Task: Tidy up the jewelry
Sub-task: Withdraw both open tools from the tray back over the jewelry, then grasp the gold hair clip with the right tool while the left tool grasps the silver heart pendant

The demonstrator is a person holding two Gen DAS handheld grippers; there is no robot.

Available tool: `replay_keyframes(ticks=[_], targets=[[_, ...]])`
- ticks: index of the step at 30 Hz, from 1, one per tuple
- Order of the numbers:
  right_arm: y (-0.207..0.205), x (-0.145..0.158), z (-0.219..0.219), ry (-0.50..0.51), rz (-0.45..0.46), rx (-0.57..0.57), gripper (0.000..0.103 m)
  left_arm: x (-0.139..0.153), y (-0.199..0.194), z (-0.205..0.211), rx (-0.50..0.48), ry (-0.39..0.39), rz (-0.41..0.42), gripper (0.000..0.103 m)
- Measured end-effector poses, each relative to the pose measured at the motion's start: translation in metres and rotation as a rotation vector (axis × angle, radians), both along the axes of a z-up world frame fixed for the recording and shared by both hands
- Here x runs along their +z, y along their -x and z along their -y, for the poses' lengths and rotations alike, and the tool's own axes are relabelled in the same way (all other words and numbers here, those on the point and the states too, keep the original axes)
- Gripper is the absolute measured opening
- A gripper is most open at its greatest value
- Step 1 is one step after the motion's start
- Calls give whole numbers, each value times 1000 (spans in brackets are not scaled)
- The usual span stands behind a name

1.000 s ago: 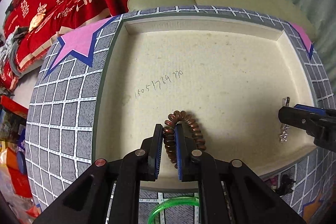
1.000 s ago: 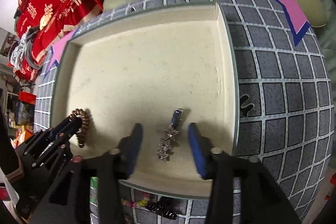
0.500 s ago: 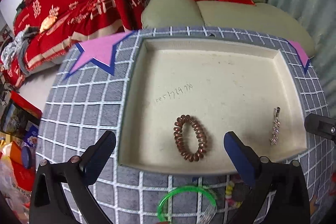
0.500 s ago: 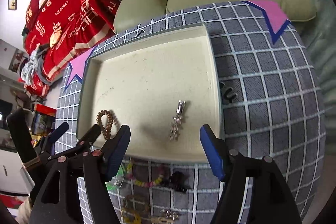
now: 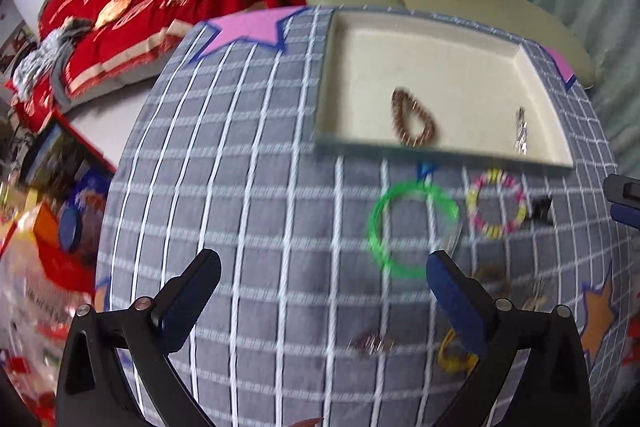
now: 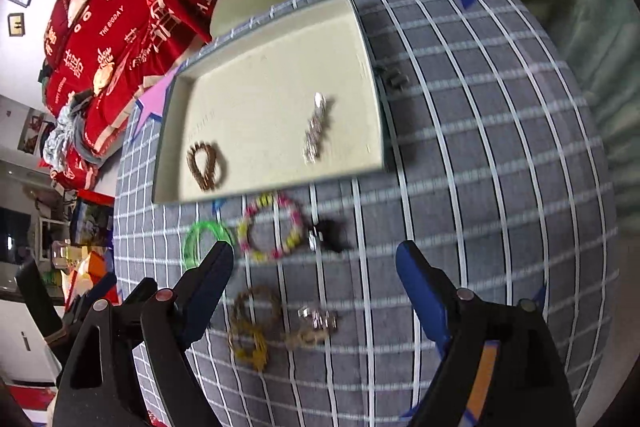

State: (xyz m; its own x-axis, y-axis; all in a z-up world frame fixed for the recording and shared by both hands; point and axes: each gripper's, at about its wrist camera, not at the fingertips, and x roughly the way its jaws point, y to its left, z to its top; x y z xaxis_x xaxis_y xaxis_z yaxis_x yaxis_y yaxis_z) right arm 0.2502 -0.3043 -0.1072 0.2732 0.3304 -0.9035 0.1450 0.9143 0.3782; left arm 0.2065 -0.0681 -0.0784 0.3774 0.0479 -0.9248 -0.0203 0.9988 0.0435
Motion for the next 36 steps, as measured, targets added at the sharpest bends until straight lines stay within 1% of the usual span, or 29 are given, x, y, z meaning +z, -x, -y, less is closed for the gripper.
replay_keyframes(ticks=[5, 9, 16, 21, 26, 28, 31, 33, 34, 36], targets=[[26, -8, -9, 45, -38, 23, 86, -16, 21, -11, 34, 57, -62, 103], [42, -22, -20, 88, -121, 65, 86, -31, 34, -14, 33, 62, -108, 103], [65, -36, -29, 166, -168, 91, 86, -42, 45, -14, 27, 63, -130, 103], [70, -40, -30, 182, -181, 87, 86, -45, 47, -13, 10, 59, -132, 103], [72, -44, -32, 162, -194, 42, 86, -44, 49, -2, -34, 42, -109, 103], [72, -46, -32, 152, -202, 6, 86, -42, 51, 4, -54, 35, -100, 103], [70, -53, -34, 106, -215, -80, 85, -42, 50, 11, -86, 26, -85, 103], [68, -57, -37, 89, -223, -131, 80, -42, 51, 15, -116, 17, -73, 103], [67, -60, -40, 86, -229, -151, 75, -43, 50, 17, -126, 14, -69, 103], [64, -65, -43, 66, -241, -199, 69, -43, 50, 22, -163, 0, -56, 103]])
